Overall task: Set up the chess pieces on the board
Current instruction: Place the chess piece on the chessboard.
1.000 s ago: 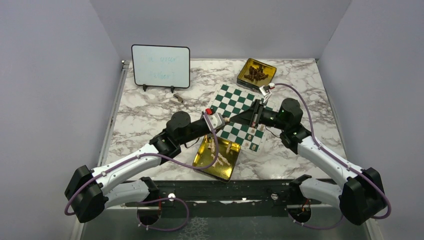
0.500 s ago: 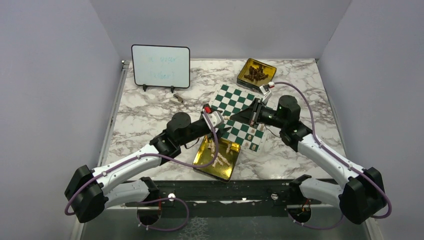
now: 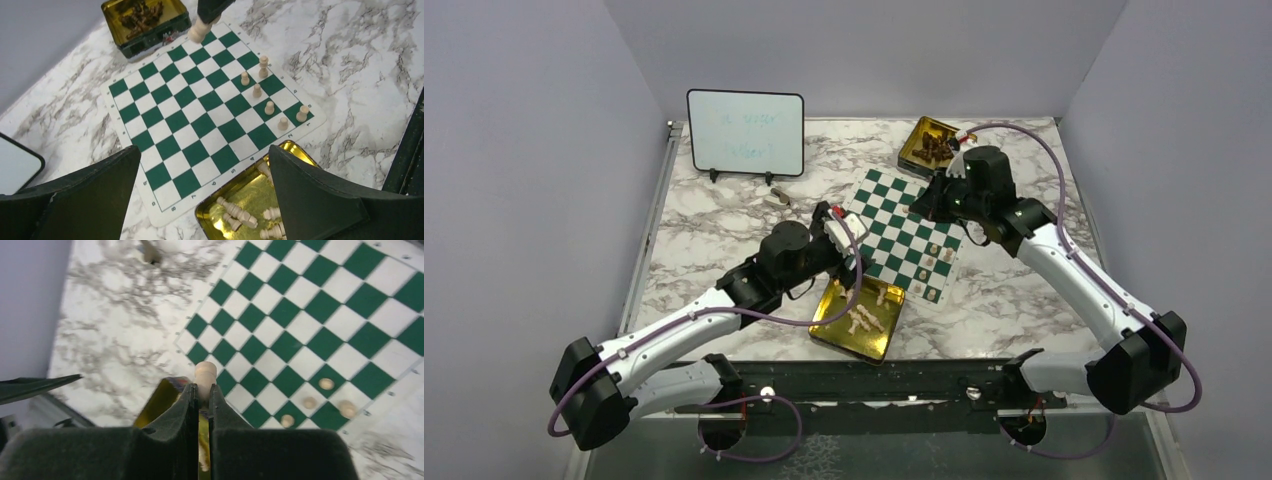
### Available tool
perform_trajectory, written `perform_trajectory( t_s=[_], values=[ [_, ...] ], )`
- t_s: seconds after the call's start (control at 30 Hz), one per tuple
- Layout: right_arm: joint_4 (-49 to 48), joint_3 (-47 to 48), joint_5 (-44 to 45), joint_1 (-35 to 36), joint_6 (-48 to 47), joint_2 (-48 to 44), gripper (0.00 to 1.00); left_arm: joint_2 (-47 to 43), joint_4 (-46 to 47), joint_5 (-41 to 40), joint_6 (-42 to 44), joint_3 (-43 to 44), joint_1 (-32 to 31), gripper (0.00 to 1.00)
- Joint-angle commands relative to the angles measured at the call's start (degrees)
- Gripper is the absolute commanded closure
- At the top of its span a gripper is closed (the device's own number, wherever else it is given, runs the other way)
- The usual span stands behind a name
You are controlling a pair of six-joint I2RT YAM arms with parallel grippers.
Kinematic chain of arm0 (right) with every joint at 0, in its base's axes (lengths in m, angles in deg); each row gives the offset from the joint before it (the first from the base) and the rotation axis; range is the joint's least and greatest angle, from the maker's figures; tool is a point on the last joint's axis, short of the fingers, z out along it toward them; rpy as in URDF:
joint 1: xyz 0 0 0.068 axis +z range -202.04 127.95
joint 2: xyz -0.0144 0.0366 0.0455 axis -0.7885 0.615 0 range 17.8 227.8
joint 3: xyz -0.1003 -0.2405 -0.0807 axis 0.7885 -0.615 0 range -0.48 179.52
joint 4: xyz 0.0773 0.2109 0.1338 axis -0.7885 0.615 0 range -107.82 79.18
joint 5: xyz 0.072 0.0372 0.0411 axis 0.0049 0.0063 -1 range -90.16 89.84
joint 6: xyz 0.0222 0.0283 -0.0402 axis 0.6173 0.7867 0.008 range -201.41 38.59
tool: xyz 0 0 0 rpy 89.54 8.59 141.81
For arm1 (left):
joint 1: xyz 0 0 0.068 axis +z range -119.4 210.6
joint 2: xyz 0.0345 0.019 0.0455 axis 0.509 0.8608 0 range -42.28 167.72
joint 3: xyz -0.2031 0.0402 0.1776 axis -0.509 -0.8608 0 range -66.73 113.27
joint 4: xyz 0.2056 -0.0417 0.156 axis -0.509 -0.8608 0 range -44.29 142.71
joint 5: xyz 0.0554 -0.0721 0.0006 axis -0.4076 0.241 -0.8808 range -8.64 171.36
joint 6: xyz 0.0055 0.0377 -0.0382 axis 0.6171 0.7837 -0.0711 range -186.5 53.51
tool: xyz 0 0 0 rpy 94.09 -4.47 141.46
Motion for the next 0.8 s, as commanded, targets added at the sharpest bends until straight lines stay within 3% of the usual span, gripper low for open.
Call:
perform_trajectory(
  t_s=[0.0,0.33,0.5,0.6,0.77],
  values=[
    [15.6,5.6,15.3,0.0,-9.2,4.2,0.99,-0.3,-8.3,-3.2,-4.5,1.6,2.1,0.01],
    [19.7,10.2,21.6,-4.3,-12.2,15.7,0.99,0.4,-13.1,3.1,-16.7,1.6,13.5,0.01],
    [20.5,12.5,21.6,-7.4,-12.6,21.8,0.99,3.1,-19.7,-4.0,-23.1,4.6,15.0,0.01],
    [21.4,14.4,21.2,-9.4,-13.2,25.1,0.98,4.8,-23.2,-3.5,-21.5,6.5,15.0,0.01],
    [22.0,17.2,20.0,-13.1,-13.8,29.3,0.97,2.4,-21.2,-4.1,-20.7,3.6,15.0,0.01]
  ],
)
